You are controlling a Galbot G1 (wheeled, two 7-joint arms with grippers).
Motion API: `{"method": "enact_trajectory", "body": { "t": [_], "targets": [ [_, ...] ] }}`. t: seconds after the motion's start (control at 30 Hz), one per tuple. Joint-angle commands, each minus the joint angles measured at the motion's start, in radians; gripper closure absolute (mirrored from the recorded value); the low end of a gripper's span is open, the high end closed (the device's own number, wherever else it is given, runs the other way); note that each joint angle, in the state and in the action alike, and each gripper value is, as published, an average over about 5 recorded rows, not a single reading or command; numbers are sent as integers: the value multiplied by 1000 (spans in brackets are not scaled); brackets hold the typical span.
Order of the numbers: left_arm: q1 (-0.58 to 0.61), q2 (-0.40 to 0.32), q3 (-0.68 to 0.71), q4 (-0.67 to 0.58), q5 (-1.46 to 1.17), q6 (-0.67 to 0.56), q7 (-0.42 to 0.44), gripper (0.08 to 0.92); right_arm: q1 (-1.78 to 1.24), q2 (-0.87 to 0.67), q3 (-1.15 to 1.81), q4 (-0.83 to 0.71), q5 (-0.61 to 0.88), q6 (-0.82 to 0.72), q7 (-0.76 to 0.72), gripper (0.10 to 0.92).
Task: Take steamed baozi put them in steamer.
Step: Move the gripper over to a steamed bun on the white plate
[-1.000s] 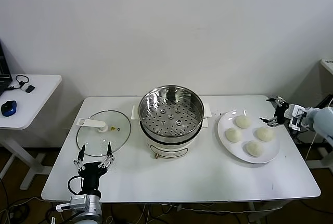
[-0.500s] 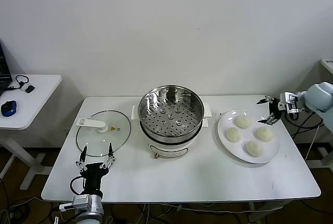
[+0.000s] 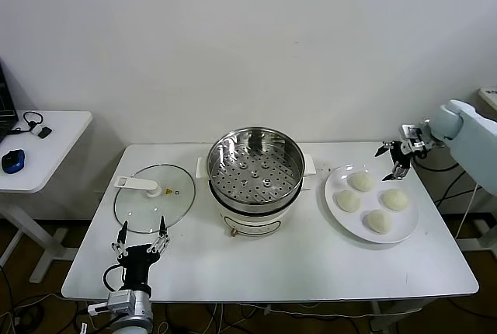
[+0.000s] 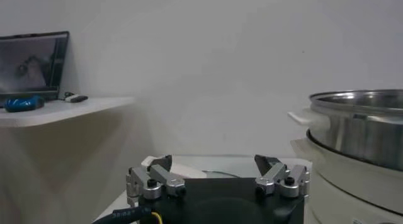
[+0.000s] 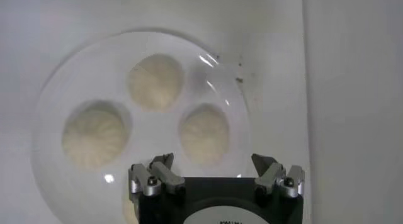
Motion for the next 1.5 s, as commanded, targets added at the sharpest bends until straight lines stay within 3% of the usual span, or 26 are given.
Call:
{"method": "enact_trajectory", "body": {
  "t": [0.03,0.73,1.5],
  "targets": [
    [-7,-28,-5,15,-6,0,2,177,29,117,-53,-148,-16,23,-41,203],
    [-6,-20,-27,33,-7,-27,-2,177,-98,258,232,-396,-267,82,-2,203],
    [-7,-10,-32,52,-14,-55,-9,177,-113,295,305,-438,-333,93,65,203]
  ]
}}
